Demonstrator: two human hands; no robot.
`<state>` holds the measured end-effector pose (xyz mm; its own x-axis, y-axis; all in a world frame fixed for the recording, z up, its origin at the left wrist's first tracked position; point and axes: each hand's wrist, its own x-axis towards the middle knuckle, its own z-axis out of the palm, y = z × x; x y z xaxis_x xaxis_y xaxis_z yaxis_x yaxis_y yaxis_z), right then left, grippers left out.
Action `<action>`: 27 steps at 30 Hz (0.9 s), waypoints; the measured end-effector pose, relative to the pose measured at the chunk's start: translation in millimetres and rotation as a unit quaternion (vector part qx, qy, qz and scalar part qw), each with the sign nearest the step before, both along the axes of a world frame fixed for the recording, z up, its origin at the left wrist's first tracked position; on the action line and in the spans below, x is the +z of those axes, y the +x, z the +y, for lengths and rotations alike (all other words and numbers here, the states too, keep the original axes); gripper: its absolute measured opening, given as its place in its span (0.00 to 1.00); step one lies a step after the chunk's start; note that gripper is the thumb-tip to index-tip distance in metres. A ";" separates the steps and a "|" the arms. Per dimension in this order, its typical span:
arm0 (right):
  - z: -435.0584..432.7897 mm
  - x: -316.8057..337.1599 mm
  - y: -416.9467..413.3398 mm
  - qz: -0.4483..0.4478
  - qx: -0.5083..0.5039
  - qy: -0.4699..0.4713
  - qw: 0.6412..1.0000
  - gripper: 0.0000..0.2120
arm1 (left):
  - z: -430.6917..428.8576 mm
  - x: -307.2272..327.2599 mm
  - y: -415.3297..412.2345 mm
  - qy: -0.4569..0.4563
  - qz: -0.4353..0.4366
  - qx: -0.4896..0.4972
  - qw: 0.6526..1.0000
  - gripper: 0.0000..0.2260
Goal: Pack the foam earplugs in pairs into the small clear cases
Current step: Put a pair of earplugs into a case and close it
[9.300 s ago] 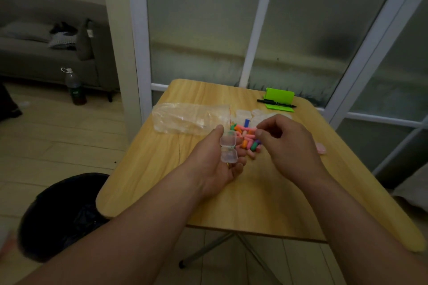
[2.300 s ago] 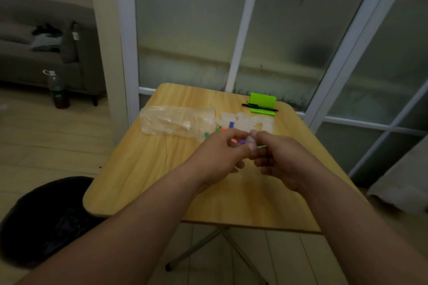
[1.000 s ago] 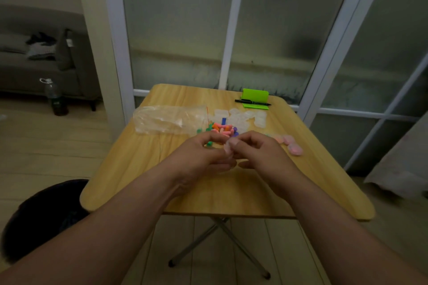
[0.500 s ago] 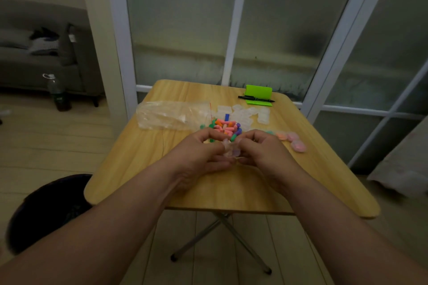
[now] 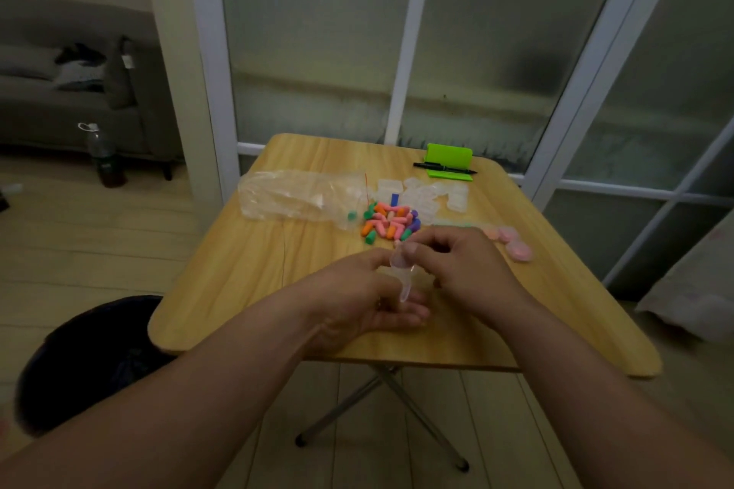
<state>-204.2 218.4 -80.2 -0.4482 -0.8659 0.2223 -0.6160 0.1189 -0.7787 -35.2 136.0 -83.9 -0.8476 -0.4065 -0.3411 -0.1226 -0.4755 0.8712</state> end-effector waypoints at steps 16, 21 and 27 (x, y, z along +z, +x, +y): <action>-18.1 8.4 -27.8 -0.079 -0.164 -0.024 0.983 0.05 | -23.7 14.3 4.3 0.086 0.019 0.191 0.978 0.23; -29.8 -13.6 -25.6 0.082 -0.141 0.056 0.985 0.02 | -29.7 11.8 1.5 0.121 0.038 0.203 0.971 0.23; -40.5 -18.7 -18.7 0.127 -0.138 0.058 0.981 0.02 | -35.6 8.5 -3.4 0.141 0.051 0.227 0.962 0.22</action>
